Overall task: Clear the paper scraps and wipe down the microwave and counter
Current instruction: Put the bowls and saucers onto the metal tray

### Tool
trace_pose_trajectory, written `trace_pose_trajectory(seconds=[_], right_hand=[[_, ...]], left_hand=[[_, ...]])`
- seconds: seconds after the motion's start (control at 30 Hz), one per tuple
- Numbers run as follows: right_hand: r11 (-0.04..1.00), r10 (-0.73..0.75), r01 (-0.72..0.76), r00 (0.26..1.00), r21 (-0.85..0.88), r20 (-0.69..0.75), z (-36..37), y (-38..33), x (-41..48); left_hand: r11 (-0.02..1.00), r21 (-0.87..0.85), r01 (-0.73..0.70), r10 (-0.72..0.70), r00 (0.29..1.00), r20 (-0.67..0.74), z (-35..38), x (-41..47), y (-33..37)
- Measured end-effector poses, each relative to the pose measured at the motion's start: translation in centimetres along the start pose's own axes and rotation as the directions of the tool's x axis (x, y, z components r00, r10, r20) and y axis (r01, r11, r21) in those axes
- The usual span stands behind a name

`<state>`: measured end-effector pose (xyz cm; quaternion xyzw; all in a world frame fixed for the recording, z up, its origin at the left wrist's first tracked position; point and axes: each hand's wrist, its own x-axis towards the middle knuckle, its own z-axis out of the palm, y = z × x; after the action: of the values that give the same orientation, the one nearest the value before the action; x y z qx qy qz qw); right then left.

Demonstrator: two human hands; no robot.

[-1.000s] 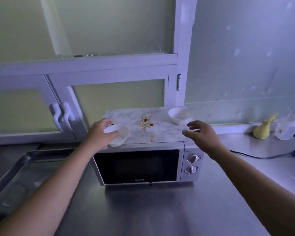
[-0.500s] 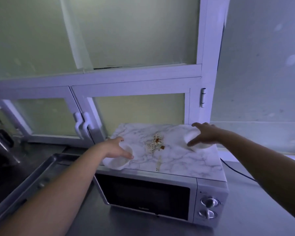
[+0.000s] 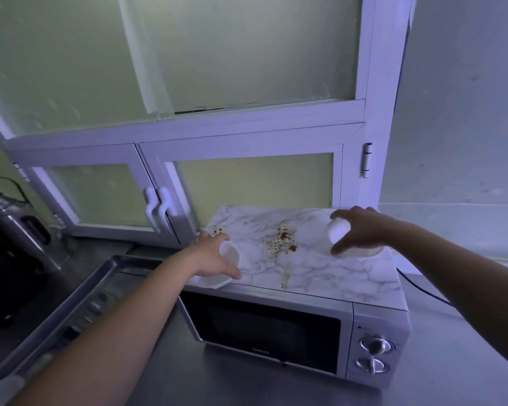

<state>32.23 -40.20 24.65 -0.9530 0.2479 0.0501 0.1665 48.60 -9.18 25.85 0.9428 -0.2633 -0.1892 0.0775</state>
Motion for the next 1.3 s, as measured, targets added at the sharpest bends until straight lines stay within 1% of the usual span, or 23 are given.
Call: trace_pose_trajectory(seconds=[0.1, 0.17, 0.23, 0.3, 0.33, 0.4, 0.5, 0.6, 0.7, 0.8, 0.93, 1.03, 1.17, 1.3], right_hand=[[0.995, -0.085, 0.088, 0.994, 0.038, -0.065, 0.2, -2.3, -3.1], [0.982, -0.156, 0.165, 0.983, 0.093, -0.100, 0.4, -4.6, -5.8], [0.958, -0.230, 0.251, 0.961, 0.136, -0.150, 1.0, -7.4, -8.9], [0.927, -0.282, 0.319, 0.939, 0.194, -0.199, 2.8, -10.5, -12.3], [0.912, -0.294, 0.341, 0.931, 0.228, -0.216, 4.1, -12.1, -14.1], [0.885, -0.300, 0.362, 0.924, 0.291, -0.238, 7.7, -15.2, -17.5], [0.852, -0.281, 0.365, 0.924, 0.376, -0.259, 14.0, -19.9, -21.6], [0.862, -0.246, 0.318, 0.944, 0.395, -0.221, 20.9, -24.5, -24.7], [0.906, -0.225, 0.251, 0.968, 0.340, -0.115, 27.3, -29.3, -27.5], [0.931, -0.245, 0.233, 0.969, 0.281, 0.008, 32.3, -34.4, -29.8], [0.921, -0.278, 0.246, 0.958, 0.303, 0.066, 36.6, -40.9, -31.7], [0.915, -0.307, 0.268, 0.948, 0.303, 0.088, 38.1, -44.5, -31.9], [0.916, -0.325, 0.281, 0.939, 0.287, 0.117, 39.7, -48.6, -30.2], [0.914, -0.327, 0.275, 0.934, 0.298, 0.141, 41.7, -52.9, -26.7]], left_hand=[[0.994, -0.040, -0.099, 0.093, 0.988, -0.122, 0.3, -2.5, -0.8], [0.982, -0.082, -0.172, 0.150, 0.963, -0.225, 0.4, -4.8, -1.8], [0.967, -0.081, -0.243, 0.199, 0.911, -0.360, 0.9, -7.6, -3.1], [0.954, -0.041, -0.298, 0.241, 0.839, -0.487, 2.1, -10.9, -4.9], [0.952, -0.032, -0.305, 0.243, 0.813, -0.529, 3.0, -12.6, -6.1], [0.959, -0.015, -0.284, 0.226, 0.792, -0.567, 5.2, -16.0, -8.8], [0.975, 0.042, -0.219, 0.205, 0.808, -0.552, 9.1, -20.4, -13.8], [0.988, 0.036, -0.151, 0.150, 0.868, -0.473, 13.3, -24.1, -19.9], [0.997, 0.011, -0.080, 0.078, 0.923, -0.377, 17.6, -27.6, -26.7], [0.997, -0.081, 0.012, -0.034, 0.958, -0.283, 21.1, -30.8, -33.1], [0.984, -0.134, 0.117, -0.145, 0.965, -0.220, 23.8, -33.9, -40.7], [0.973, -0.169, 0.157, -0.190, 0.962, -0.198, 24.3, -35.1, -45.0], [0.961, -0.214, 0.172, -0.219, 0.951, -0.218, 22.7, -34.7, -49.6], [0.948, -0.232, 0.218, -0.268, 0.939, -0.214, 19.8, -32.1, -54.7]])
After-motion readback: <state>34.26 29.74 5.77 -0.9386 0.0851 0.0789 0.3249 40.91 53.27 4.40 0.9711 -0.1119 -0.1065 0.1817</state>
